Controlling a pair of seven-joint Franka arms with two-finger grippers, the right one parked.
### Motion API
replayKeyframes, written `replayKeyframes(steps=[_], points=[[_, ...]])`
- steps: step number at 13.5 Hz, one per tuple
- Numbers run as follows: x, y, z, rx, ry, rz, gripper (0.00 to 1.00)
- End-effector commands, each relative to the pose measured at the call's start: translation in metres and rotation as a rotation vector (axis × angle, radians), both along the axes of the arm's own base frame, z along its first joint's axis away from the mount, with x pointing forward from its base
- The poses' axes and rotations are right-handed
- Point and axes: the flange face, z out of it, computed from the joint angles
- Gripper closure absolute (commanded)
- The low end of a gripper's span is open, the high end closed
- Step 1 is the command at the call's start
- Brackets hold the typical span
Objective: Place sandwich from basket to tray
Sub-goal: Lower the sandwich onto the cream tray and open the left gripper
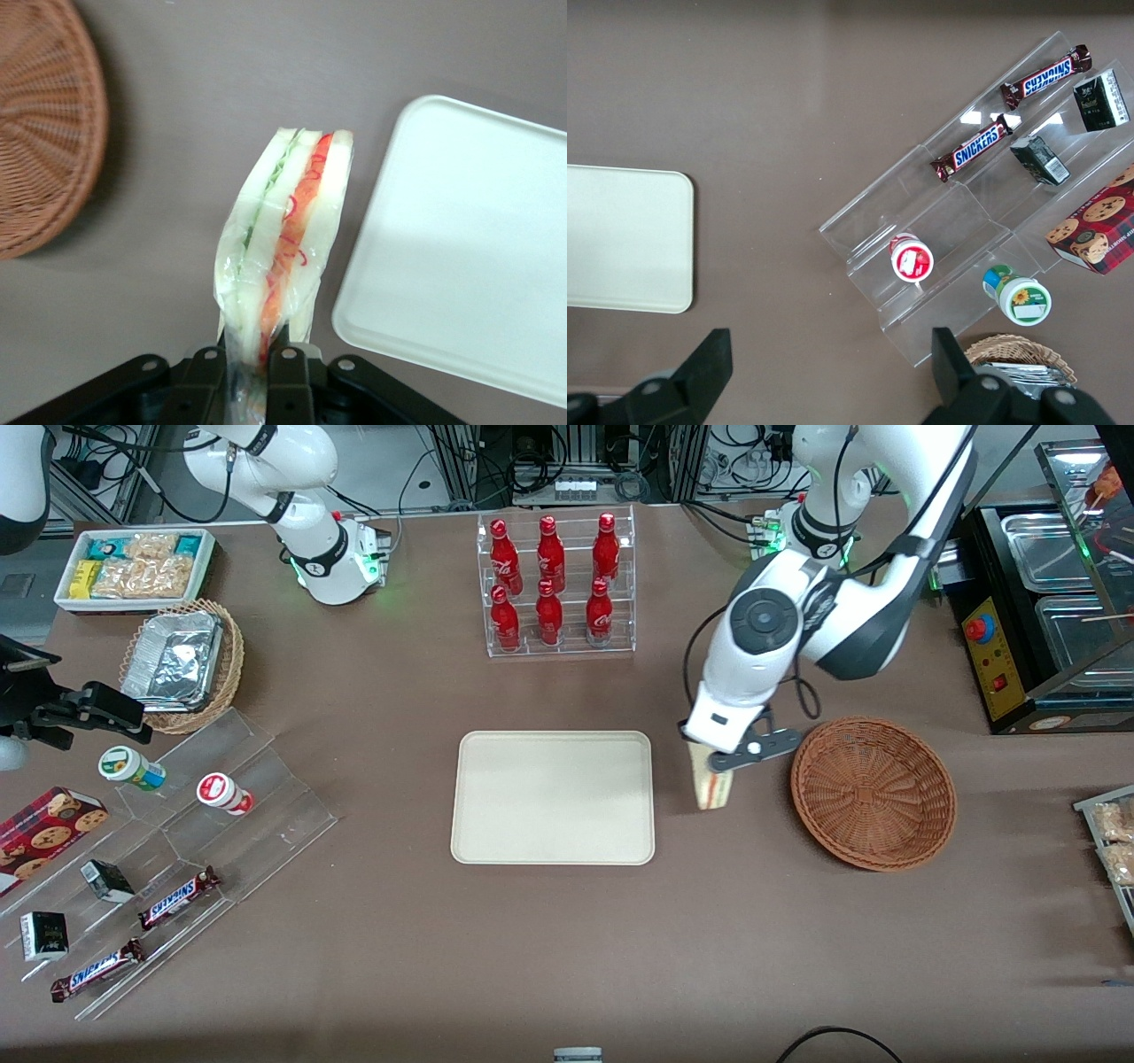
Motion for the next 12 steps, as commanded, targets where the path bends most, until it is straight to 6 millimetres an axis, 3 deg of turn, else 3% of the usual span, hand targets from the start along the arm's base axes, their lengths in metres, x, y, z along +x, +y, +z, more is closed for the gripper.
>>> replayKeyframes(steps=[1,3,5,9,12], points=[[0.023,-0.05,-0.027,-0.042,0.024,-0.048,1.0],[0.037,-0.081,-0.063,0.007,-0.009,0.0,1.0],[0.039,-0.096,-0.093,0.058,-0.03,0.036,1.0],[0.044,-0.13,-0.124,0.05,-0.063,0.061,1.0],[0.041,-0.139,-0.127,0.047,-0.065,0.053,1.0]])
